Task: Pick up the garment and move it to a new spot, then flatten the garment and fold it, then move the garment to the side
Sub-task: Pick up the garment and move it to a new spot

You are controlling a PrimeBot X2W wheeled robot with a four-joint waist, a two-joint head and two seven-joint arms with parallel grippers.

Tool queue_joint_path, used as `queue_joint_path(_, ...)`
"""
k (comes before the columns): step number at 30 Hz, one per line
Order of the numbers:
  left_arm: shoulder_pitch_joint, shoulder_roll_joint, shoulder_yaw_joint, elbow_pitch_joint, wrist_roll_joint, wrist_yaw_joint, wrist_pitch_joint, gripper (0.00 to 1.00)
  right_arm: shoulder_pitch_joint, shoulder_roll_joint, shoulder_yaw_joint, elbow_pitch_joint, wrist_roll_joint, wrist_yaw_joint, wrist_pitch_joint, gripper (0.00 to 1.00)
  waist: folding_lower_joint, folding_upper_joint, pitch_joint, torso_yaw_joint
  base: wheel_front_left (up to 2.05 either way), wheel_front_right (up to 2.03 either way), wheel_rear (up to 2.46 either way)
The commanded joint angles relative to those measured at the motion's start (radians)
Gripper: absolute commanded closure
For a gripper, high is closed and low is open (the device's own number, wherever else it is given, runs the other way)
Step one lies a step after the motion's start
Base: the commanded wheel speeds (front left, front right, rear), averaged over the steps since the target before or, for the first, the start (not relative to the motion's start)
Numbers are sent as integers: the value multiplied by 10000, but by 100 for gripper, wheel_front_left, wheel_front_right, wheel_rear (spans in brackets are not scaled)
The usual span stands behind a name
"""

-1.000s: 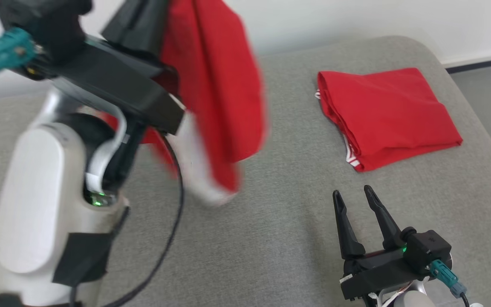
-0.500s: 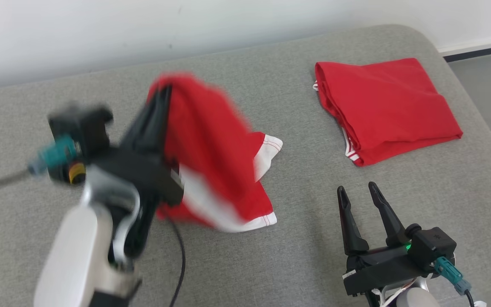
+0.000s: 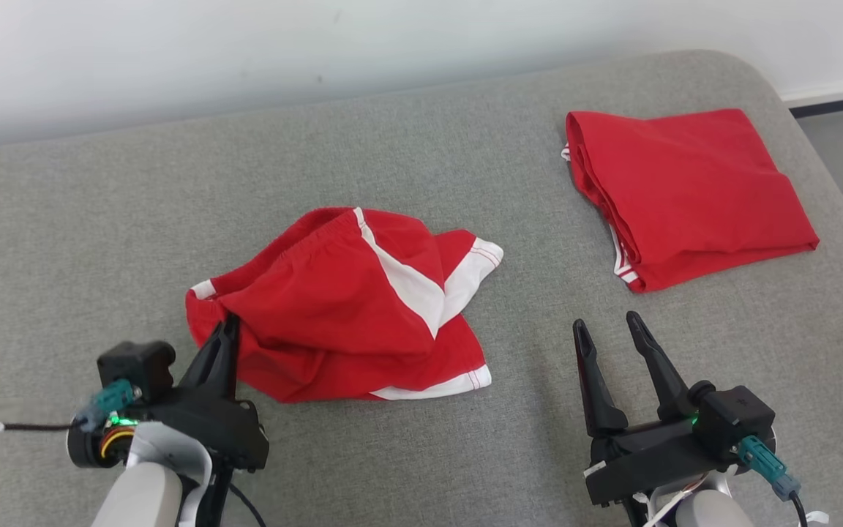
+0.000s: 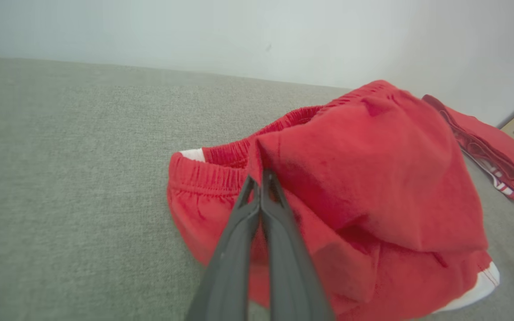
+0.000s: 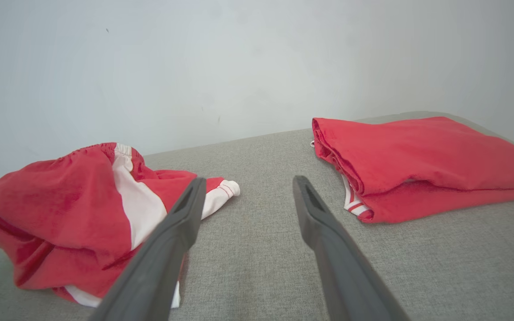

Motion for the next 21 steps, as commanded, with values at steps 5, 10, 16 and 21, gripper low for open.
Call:
queue_joint_path(5, -285, -44, -188, 714, 309, -162, -1093, 0, 274, 10, -75, 9, -142, -19, -6, 0, -1, 0, -304, 182, 0, 0, 0)
queue_joint_path(10, -368, -59, -305, 1018, 320, -282, -1716, 0, 502, 8, -187, 2, -161, -19, -6, 0, -1, 0, -588, 387, 0, 0, 0)
queue_joint_path(16, 106, -1, -277, 818, 393, -364, -2156, 0, 719, 7, -271, -71, -223, -20, -6, 0, -1, 0, -957, 704, 0, 0, 0)
queue_joint_path(21, 759, 43, -69, 218, 731, -246, -2286, 0, 921, 9, -303, -131, -260, -19, -6, 0, -1, 0, -1194, 910, 0, 0, 0)
